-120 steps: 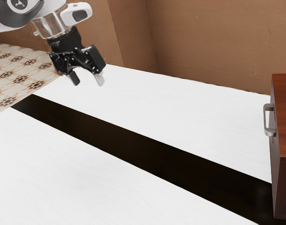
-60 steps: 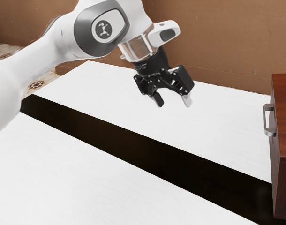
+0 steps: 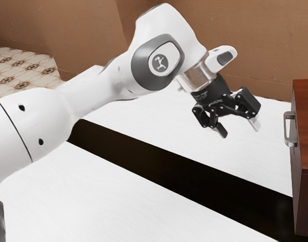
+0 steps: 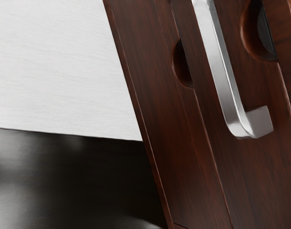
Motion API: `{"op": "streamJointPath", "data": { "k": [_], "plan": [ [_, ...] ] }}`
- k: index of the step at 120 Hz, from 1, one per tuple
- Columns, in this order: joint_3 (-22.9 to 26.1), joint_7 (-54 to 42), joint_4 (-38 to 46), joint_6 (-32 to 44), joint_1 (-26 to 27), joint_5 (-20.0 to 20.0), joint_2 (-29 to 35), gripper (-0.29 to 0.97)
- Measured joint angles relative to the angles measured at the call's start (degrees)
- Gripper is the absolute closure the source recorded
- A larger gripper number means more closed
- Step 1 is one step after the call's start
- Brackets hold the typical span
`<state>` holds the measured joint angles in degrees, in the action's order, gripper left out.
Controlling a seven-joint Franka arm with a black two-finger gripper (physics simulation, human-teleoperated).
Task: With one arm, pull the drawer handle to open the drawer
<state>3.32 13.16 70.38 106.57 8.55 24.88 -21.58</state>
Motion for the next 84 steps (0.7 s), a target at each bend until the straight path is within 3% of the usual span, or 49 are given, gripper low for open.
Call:
{"op": "streamJointPath", "data": {
  "k": [42, 61, 84],
  "plan": [
    [1.2, 1.0, -0.2, 6.7, 0.0, 0.9, -0.2, 0.0],
    [2.5, 1.3, -5.7, 7.6, 0.0, 0.9, -4.6, 0.0],
    [3.2, 1.6, -6.3, 7.7, 0.2, 0.5, -6.1, 0.0]
  ]
}}
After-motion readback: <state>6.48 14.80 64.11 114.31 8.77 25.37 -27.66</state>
